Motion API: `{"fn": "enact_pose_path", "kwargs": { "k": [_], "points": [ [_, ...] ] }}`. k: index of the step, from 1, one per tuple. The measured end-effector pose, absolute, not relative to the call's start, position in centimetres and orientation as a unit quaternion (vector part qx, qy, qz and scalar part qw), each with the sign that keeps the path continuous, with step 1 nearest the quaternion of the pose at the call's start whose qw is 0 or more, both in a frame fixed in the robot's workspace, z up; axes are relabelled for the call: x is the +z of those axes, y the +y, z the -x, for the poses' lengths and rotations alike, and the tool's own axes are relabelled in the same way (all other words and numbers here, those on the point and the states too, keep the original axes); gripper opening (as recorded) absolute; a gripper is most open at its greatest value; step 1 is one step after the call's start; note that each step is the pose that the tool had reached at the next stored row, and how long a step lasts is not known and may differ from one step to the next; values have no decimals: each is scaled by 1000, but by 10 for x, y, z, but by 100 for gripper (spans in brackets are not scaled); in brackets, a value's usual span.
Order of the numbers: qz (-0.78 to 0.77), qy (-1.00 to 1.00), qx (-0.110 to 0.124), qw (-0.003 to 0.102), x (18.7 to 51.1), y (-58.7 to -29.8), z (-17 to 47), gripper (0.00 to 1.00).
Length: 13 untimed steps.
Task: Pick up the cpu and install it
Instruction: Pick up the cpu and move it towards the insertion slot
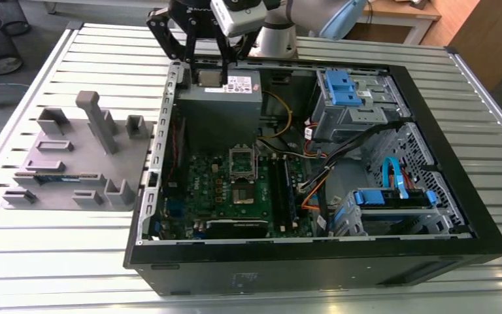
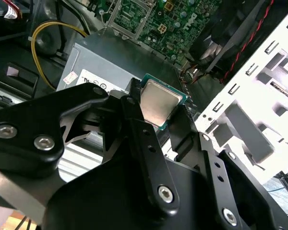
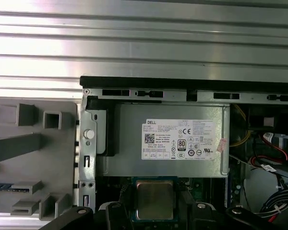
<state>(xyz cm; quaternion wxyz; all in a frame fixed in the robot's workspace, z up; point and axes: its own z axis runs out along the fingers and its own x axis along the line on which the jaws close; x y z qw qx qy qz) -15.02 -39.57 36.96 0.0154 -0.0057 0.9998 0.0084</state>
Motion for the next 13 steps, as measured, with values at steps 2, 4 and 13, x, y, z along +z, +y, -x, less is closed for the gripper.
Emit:
{"fn": "enact_pose_path", "kwargs": {
  "k": [2,4,13],
  "points": [
    [6,1000,8,15,370,-395,148,47],
    [6,1000,8,15,370,-395,146,47],
    [6,1000,8,15,370,-393,137,47]
  ]
}}
